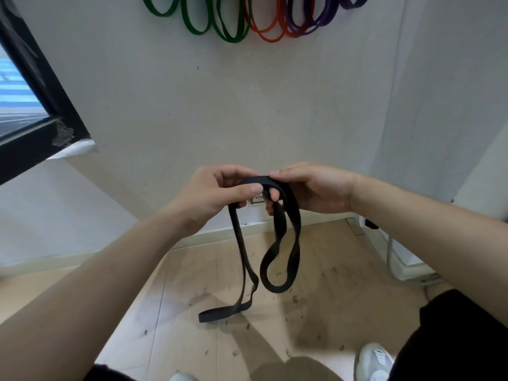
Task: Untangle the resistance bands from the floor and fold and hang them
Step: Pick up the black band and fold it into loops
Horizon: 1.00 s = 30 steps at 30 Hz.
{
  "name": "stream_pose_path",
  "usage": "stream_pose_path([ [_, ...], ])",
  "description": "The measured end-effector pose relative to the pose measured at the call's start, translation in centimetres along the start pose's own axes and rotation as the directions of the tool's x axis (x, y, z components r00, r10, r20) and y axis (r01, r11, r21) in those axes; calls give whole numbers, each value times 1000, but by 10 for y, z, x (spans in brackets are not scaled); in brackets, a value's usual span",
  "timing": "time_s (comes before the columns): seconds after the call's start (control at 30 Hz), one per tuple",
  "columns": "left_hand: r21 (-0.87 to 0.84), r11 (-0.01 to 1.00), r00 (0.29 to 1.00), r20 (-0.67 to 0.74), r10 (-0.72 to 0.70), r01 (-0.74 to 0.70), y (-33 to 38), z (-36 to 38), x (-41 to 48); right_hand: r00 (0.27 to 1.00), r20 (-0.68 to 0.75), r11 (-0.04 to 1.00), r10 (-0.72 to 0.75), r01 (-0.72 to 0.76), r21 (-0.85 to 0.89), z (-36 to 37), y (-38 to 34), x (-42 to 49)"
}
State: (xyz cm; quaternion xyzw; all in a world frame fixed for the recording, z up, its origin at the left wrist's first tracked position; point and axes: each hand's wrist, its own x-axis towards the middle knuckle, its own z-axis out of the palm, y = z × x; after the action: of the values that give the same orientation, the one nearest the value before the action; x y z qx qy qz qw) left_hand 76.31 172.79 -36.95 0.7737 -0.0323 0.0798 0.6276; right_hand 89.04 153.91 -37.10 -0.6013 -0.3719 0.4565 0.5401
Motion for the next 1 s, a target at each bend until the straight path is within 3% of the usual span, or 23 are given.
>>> stream_pose_path([
  [0.13, 50, 998, 998, 35, 47, -49, 5, 4, 1, 1000, 13, 1000, -11, 12, -16, 2, 0, 1],
  [0.3, 149, 984, 994, -41, 102, -94, 4, -8, 3, 999, 32, 998, -26, 28, -51, 1, 1, 1],
  [0.47, 144, 984, 981, -149, 125, -104, 1, -29, 2, 999, 34, 996, 21, -18, -83, -8, 7, 2],
  [0.73, 176, 980, 976, -183, 120, -87, -5, -42, -2, 996, -2, 980, 84, -83, -183, -12, 6, -3],
  [1.0, 144, 987, 997, 4, -73, 72, -10, -38, -8, 998, -57, 999, -20, 17, -45, -1, -6, -7],
])
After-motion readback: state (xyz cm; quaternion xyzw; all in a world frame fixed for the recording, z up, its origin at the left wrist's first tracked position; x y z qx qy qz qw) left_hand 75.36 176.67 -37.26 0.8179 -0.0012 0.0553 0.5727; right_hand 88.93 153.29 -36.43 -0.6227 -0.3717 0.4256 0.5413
